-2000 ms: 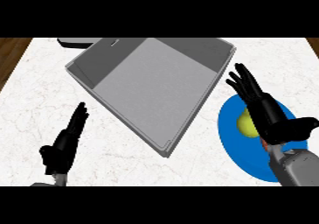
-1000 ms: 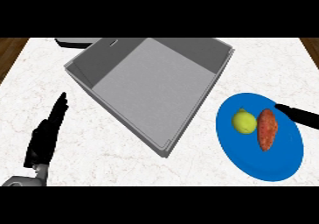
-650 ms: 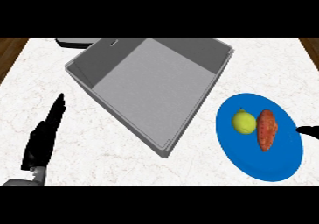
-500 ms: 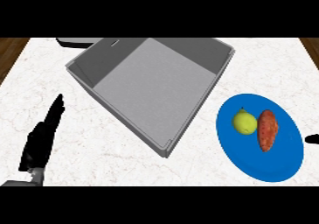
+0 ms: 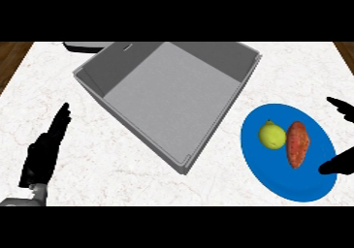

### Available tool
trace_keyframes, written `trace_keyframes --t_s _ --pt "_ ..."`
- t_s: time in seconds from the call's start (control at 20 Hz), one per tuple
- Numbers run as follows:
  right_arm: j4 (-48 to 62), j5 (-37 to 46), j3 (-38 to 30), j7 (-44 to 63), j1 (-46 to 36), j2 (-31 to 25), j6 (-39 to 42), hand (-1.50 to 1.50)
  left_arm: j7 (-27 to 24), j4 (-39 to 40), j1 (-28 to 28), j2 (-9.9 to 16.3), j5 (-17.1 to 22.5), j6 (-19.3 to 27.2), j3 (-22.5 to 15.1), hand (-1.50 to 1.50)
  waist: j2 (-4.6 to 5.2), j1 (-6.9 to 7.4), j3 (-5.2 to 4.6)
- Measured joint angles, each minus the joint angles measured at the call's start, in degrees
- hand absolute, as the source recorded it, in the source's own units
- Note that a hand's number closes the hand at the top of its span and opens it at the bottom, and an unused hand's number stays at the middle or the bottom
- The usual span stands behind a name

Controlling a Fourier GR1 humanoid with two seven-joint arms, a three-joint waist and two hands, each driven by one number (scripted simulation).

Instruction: Pick the sweet potato from the plate and place it in the cardboard box

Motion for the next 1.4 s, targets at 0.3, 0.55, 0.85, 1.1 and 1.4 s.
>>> trace_keyframes --t_s 0.3,0.55,0.85,1.1,1.4 --pt "0.8 6.5 -0.3 5.1 -1.0 6.0 1.4 -1.5 0.7 -0.7 -0.1 -1.7 -2.0 -0.6 0.9 0.0 0.02 -0.1 0.06" --pt "0.8 9.8 -2.5 8.6 -1.2 8.9 4.8 -1.5 1.8 -2.6 0.9 -3.4 -3.8 -1.0 1.1 0.0 0.01 -0.17 0.08" --pt "1.0 14.8 -5.4 8.5 1.0 13.4 7.5 -1.5 2.1 -4.0 2.2 -4.8 -5.3 -2.5 2.4 0.0 0.01 -0.22 0.08" --pt "0.9 19.5 -6.7 8.4 1.4 18.0 8.4 -1.5 1.8 -2.8 0.9 -4.8 -5.2 -4.9 5.3 0.0 0.01 -0.26 0.07" --pt "0.7 23.2 -10.0 7.0 2.9 20.9 10.7 -1.5 3.4 -4.7 1.1 -6.7 -7.5 -5.5 5.8 0.0 0.01 -0.29 0.09"
